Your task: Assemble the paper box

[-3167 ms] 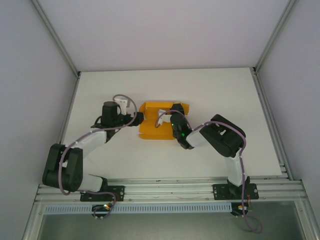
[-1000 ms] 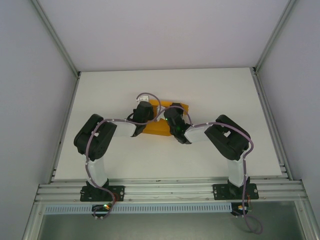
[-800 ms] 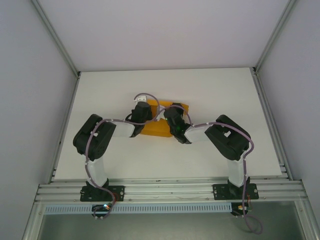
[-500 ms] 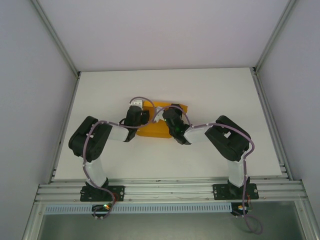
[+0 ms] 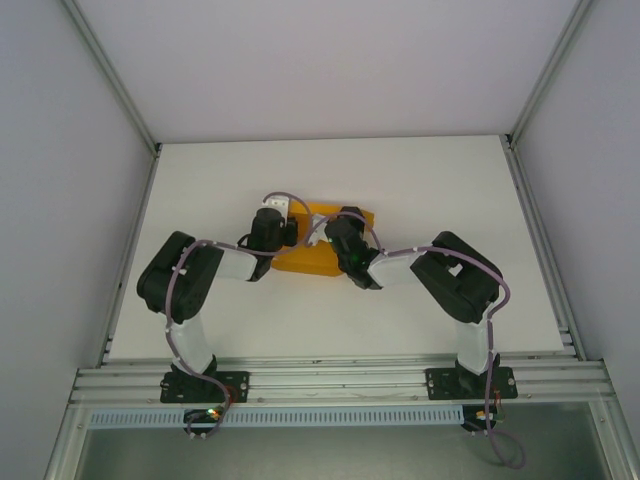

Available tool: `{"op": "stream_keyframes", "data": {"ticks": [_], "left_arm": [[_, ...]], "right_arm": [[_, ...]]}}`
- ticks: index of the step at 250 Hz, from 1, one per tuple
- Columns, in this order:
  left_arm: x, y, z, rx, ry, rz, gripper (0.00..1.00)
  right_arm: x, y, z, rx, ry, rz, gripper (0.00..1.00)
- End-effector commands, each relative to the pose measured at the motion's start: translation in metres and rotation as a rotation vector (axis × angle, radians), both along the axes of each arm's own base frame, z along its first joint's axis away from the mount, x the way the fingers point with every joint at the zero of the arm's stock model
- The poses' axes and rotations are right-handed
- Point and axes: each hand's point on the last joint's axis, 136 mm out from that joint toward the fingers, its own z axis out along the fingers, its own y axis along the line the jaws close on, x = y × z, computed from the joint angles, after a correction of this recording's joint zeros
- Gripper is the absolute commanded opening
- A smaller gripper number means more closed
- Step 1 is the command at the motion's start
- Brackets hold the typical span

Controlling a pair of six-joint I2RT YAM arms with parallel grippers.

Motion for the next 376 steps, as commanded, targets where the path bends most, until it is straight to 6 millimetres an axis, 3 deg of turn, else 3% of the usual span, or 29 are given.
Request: {"op": "stream_keyframes", "data": {"ticks": [1,23,31,37,89,112,132,154,179,208,266,297,331,376], "left_arm": [[0.011,0.002,0.020,-0.037,-0.066,0.039,0.00],[0.008,0.005,0.022,-0.057,-0.062,0.057,0.00],[0.006,0.006,0.024,-0.058,-0.061,0.061,0.00],[0.004,0.008,0.025,-0.059,-0.059,0.071,0.00],[-0.012,0.022,0.040,-0.068,-0.063,0.127,0.00],[-0.018,0.026,0.042,-0.058,-0.042,0.135,0.00],[-0.027,0.020,0.048,-0.080,-0.054,0.107,0.00],[-0.036,0.017,0.052,-0.096,-0.050,0.091,0.00],[-0.044,0.014,0.057,-0.107,-0.051,0.078,0.00],[-0.049,0.013,0.063,-0.111,-0.057,0.074,0.00],[-0.055,0.005,0.067,-0.136,-0.053,0.040,0.00],[-0.058,-0.002,0.067,-0.151,-0.048,0.005,0.00],[-0.060,-0.010,0.067,-0.138,-0.059,-0.024,0.00],[-0.059,-0.016,0.062,-0.141,-0.045,-0.031,0.00]], "right_arm": [[-0.014,-0.007,-0.013,0.005,0.079,-0.009,0.42],[-0.021,-0.003,0.009,0.086,0.063,0.000,0.67],[-0.026,-0.002,0.018,0.124,0.060,0.005,0.89],[-0.030,-0.002,0.025,0.155,0.060,0.005,1.00],[-0.087,-0.003,0.076,0.571,0.175,0.071,1.00],[-0.111,-0.001,0.117,0.832,0.180,0.165,1.00],[-0.115,-0.010,0.146,1.007,0.156,0.172,1.00],[-0.104,-0.023,0.164,1.113,0.120,0.125,1.00],[-0.085,-0.032,0.162,1.115,0.100,0.047,0.99],[-0.064,-0.037,0.136,1.093,0.126,-0.061,1.00],[-0.035,-0.015,0.090,1.076,0.197,-0.098,1.00],[-0.019,-0.005,0.087,1.119,0.162,-0.096,1.00],[-0.008,0.003,0.098,1.262,0.090,-0.066,1.00],[0.004,-0.010,0.108,1.385,-0.017,-0.169,1.00]]}}
